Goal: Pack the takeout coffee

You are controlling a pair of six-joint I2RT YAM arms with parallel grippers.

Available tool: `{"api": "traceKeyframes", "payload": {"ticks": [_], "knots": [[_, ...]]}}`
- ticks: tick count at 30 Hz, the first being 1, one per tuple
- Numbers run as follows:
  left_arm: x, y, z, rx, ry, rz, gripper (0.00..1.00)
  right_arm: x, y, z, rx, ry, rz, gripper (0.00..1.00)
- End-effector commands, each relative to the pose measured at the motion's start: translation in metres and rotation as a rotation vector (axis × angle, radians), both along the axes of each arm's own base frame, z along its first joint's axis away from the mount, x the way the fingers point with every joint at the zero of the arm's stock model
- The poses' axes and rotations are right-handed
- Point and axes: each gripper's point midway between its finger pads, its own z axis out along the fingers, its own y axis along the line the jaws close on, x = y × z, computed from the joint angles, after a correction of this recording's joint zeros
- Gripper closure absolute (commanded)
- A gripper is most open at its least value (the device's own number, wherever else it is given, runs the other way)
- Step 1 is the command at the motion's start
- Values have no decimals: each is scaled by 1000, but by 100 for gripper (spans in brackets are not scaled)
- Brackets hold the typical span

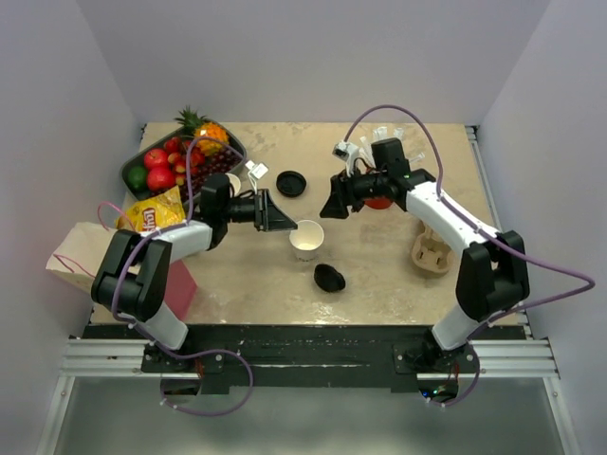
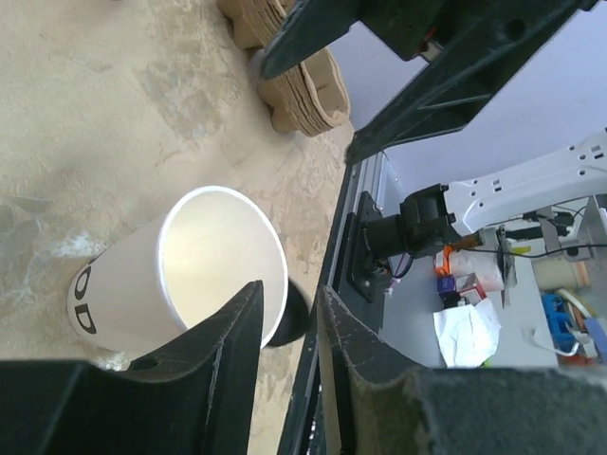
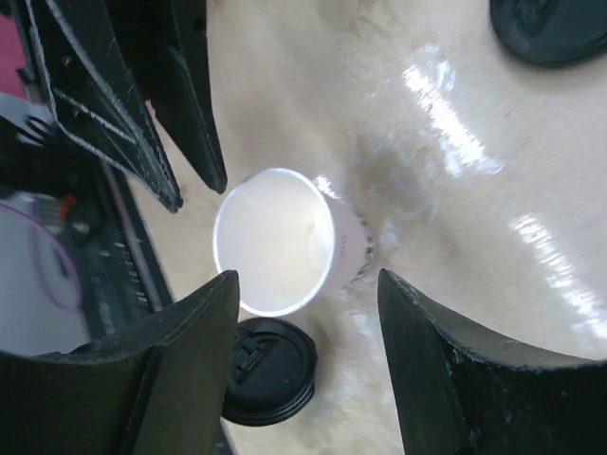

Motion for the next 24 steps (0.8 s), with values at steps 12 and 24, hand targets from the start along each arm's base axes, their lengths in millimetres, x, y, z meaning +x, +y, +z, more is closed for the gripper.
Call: {"api": "traceKeyframes", "payload": {"ticks": [12, 24], "knots": [[18, 7, 51, 128, -379, -80, 60, -115, -51, -18, -382, -813, 786, 54], [23, 38, 62, 256, -453, 17, 61, -101, -25, -76, -332, -578, 698, 59]]}}
